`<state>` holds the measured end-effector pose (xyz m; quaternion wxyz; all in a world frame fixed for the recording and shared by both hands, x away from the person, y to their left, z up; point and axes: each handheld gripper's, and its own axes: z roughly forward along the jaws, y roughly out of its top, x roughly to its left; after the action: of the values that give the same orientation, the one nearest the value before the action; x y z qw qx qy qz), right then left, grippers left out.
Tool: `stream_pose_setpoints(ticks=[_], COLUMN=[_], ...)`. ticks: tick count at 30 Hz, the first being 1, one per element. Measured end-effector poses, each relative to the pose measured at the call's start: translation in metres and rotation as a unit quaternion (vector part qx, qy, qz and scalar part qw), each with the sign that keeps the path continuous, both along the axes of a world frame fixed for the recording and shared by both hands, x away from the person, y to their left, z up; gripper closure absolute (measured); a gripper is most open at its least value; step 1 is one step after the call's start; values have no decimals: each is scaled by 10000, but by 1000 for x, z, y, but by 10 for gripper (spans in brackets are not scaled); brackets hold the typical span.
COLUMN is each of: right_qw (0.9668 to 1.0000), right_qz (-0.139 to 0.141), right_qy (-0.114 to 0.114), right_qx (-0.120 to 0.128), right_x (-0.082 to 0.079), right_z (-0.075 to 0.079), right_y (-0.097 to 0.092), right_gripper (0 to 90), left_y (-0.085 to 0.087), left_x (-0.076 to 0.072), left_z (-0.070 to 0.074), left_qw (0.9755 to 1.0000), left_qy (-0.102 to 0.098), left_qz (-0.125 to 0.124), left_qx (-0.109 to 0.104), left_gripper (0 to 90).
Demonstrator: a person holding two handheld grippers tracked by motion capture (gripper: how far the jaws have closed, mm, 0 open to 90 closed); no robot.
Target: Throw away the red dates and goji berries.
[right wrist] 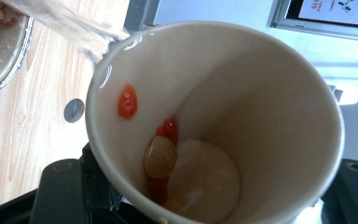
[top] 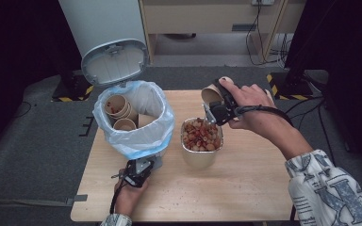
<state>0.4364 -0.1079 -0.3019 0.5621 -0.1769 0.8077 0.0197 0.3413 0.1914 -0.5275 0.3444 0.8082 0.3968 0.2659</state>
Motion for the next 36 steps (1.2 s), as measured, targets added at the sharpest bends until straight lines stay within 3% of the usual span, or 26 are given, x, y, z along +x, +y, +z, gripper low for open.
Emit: stream_pose_setpoints(ticks=[26, 36], right_qw=[9999, 9979], right_qz=[-3, 65], right_qy=[-73, -595], right_qx=[72, -257], right_x=[-3, -8], right_z=[5, 20], right_y=[-3, 3], right_gripper=[298, 299], left_y=[0, 0], left_x=[0, 0], left_z=[0, 0], left_qw=[10000, 10000], left_qy=[-3, 12], left_qz=[-4, -10], left_qx=[-5, -5], left_gripper=[897, 897])
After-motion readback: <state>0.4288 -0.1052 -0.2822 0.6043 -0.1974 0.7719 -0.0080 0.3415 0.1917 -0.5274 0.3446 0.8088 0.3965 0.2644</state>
